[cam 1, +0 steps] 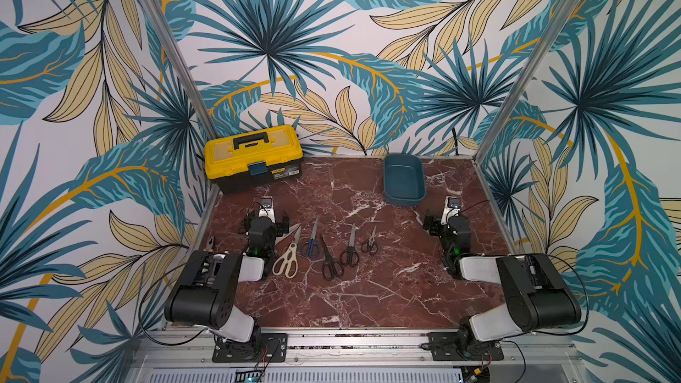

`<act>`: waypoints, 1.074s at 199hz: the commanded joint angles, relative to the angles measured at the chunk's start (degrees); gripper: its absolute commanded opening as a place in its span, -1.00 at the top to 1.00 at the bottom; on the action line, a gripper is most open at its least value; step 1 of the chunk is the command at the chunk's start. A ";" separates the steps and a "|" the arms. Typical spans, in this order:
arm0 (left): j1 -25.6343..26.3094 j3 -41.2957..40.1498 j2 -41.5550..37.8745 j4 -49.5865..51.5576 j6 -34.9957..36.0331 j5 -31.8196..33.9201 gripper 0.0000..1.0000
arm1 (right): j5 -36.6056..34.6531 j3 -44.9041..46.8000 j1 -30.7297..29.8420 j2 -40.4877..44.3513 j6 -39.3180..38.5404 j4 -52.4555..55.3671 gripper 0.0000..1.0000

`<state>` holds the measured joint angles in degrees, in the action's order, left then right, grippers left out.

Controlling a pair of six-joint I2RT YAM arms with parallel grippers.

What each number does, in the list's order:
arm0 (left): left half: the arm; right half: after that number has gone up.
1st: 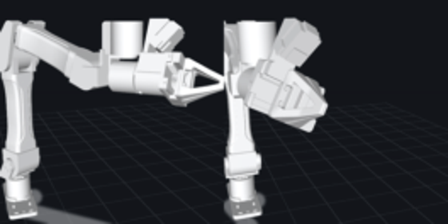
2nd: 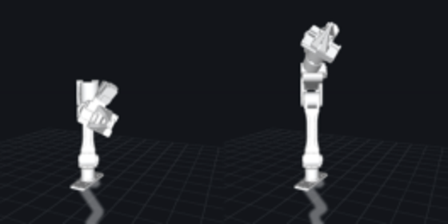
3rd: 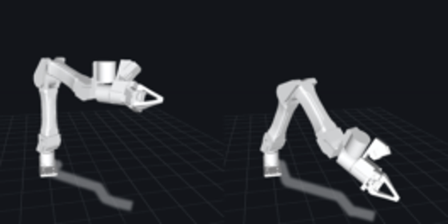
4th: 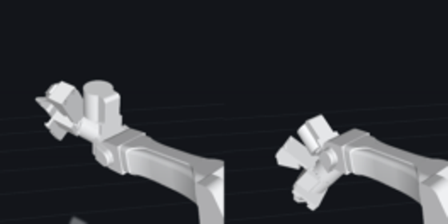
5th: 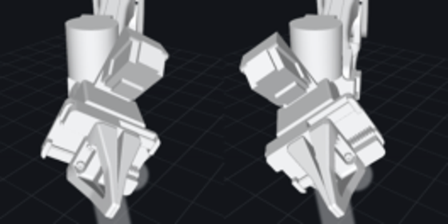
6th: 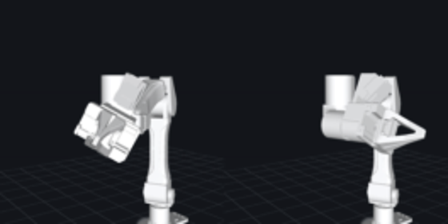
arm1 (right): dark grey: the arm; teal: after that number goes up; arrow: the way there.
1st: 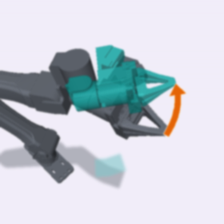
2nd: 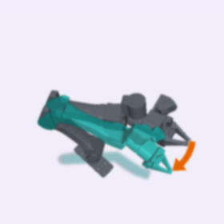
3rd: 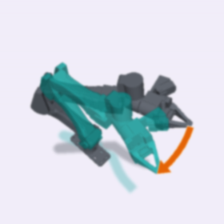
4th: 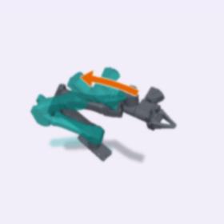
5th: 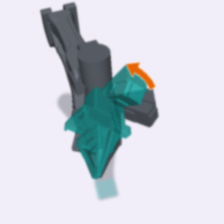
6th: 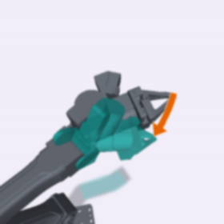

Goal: Put the scissors into the storage box
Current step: Pick up the storage box at the center of the board.

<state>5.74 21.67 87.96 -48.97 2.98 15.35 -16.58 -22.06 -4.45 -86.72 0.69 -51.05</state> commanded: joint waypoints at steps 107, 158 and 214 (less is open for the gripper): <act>-0.22 0.93 -0.80 -0.32 -0.50 0.07 -1.00 | 2.74 -0.71 1.28 0.54 0.96 0.76 -0.99; 10.04 18.63 -22.21 42.51 -6.25 -3.58 -1.00 | 1.90 -39.54 1.34 3.78 12.32 68.68 -0.93; 20.18 26.27 -23.63 50.30 -11.86 -6.23 -1.00 | 15.75 -85.14 2.05 -28.53 18.29 99.28 -0.68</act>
<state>25.58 48.69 64.51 -6.96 -5.30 11.64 -7.18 -96.68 -2.46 -103.46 15.73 25.47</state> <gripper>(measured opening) 0.999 0.859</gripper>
